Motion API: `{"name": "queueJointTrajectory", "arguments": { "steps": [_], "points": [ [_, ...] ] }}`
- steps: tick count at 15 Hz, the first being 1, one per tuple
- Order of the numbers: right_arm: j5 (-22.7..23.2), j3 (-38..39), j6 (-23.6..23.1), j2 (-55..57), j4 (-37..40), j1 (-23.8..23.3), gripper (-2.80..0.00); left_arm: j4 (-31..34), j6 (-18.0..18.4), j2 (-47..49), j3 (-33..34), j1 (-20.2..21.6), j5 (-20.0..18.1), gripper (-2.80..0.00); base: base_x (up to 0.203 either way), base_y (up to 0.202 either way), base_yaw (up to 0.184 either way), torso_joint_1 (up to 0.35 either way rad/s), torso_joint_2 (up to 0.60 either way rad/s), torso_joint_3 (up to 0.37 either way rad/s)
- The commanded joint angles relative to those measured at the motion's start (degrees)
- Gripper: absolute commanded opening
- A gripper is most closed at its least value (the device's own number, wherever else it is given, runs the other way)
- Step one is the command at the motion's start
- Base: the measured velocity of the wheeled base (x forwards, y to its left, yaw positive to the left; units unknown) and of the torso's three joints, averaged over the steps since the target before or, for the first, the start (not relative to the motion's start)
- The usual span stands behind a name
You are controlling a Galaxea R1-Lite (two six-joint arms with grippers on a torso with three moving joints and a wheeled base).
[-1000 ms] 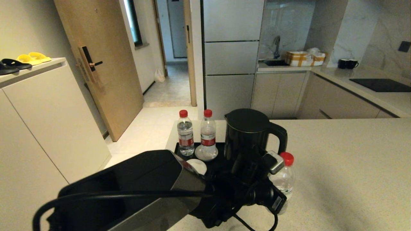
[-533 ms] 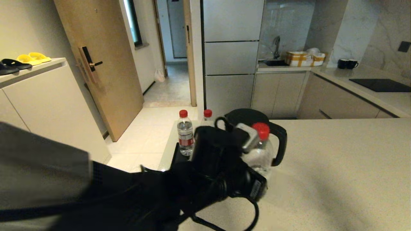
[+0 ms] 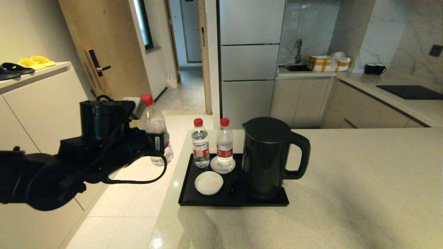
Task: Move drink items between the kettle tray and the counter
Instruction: Return the bottled water to its original position
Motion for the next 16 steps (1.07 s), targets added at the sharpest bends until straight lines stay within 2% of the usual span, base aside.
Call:
{"name": "queueJointTrajectory", "arguments": {
  "steps": [1,3,5,7,11,12,16],
  "points": [
    [0.0,0.1,0.0,0.1,0.0,0.1,-2.80,-10.6,0.9,8.5,3.3,0.6,-0.9,-2.80,0.000,0.000,0.000,0.000,0.00,0.000],
    [0.0,0.0,0.0,0.1,0.0,0.1,-2.80,-20.6,3.7,16.3,4.3,-1.2,-1.2,-2.80,0.000,0.000,0.000,0.000,0.00,0.000],
    [0.0,0.1,0.0,0.0,0.0,0.1,-2.80,-25.7,5.7,21.7,3.9,-4.9,-1.4,-2.80,0.000,0.000,0.000,0.000,0.00,0.000],
    [0.0,0.1,0.0,0.1,0.0,0.1,-2.80,-26.6,6.1,23.7,2.6,-8.3,-1.4,-2.80,0.000,0.000,0.000,0.000,0.00,0.000],
    [0.0,0.1,0.0,0.0,0.0,0.1,-2.80,-27.0,5.1,26.7,2.5,-12.0,-0.3,-2.80,0.000,0.000,0.000,0.000,0.00,0.000],
    [0.0,0.1,0.0,0.1,0.0,0.1,-2.80,-27.1,5.0,26.8,2.6,-12.7,0.9,-2.80,0.000,0.000,0.000,0.000,0.00,0.000],
    [0.0,0.1,0.0,0.1,0.0,0.1,-2.80,-27.0,5.0,28.1,2.0,-14.0,1.1,-2.80,0.000,0.000,0.000,0.000,0.00,0.000]
  ]
}}
